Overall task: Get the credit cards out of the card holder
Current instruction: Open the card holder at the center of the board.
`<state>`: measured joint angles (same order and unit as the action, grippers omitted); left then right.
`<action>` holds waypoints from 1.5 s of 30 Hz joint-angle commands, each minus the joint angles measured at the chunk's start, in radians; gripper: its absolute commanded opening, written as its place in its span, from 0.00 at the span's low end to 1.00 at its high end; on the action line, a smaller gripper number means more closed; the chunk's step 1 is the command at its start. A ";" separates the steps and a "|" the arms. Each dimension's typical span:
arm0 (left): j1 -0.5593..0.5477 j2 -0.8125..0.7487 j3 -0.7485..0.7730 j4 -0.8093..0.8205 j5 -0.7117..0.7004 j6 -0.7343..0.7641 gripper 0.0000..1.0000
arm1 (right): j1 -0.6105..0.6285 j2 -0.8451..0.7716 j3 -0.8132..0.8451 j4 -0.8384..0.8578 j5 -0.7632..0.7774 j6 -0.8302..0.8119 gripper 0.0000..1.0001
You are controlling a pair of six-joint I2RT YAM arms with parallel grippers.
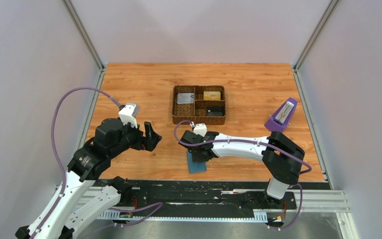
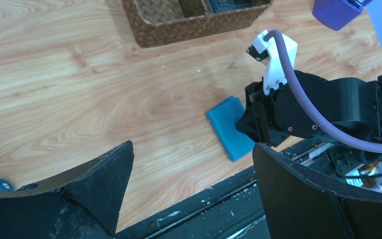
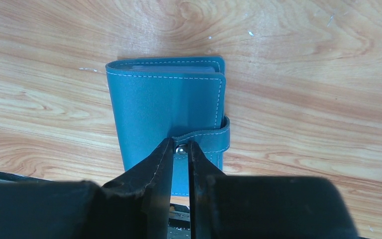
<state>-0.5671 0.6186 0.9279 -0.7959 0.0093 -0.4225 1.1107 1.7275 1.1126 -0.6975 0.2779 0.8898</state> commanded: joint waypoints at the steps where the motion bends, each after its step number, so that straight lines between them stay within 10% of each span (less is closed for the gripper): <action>1: 0.000 0.034 0.002 0.025 0.102 -0.031 0.97 | 0.005 -0.025 -0.034 0.036 0.019 0.011 0.02; 18: 0.000 0.192 -0.195 0.226 0.286 -0.213 0.90 | -0.047 -0.292 -0.269 0.332 -0.069 -0.026 0.00; 45: -0.064 0.701 -0.470 0.973 0.532 -0.387 0.77 | -0.115 -0.484 -0.459 0.583 -0.256 -0.011 0.00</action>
<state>-0.6182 1.2747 0.4732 0.0212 0.4942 -0.7879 1.0130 1.2854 0.6685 -0.2180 0.0601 0.8631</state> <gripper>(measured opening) 0.792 0.148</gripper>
